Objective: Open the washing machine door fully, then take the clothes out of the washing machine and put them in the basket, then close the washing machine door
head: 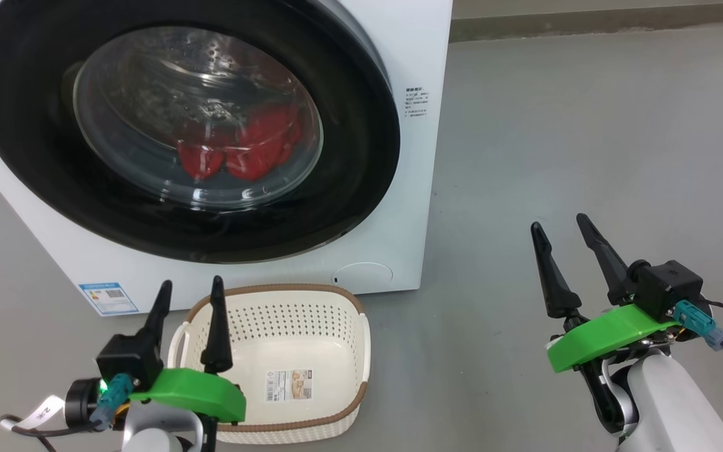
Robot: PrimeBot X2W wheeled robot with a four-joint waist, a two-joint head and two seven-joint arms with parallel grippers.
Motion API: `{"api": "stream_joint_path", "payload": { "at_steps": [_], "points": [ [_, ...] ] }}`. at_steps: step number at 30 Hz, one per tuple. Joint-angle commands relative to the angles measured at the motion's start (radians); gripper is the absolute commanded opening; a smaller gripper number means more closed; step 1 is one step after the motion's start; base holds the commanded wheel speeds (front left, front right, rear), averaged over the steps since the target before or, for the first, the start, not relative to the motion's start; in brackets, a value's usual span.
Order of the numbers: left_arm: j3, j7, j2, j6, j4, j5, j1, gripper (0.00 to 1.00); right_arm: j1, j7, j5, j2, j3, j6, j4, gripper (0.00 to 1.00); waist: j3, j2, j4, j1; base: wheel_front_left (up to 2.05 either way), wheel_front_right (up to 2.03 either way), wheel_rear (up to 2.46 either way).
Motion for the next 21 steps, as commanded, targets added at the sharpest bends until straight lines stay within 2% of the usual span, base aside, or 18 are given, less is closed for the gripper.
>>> {"api": "stream_joint_path", "payload": {
  "at_steps": [1, 21],
  "points": [
    [0.039, -0.012, 0.019, 0.003, -0.017, 0.008, -0.050, 1.00, -0.044, -0.006, -0.008, 0.000, 0.015, 0.000, -0.021, 1.00, 0.002, -0.0001, 0.001, 0.0000, 0.00, 0.00, 0.00],
    [0.040, -0.012, 0.019, -0.002, -0.030, 0.012, -0.049, 1.00, -0.051, -0.006, 0.002, 0.000, 0.008, 0.000, -0.033, 1.00, 0.030, -0.0001, 0.011, 0.0000, 0.00, 0.00, 0.00]
  ]
}}
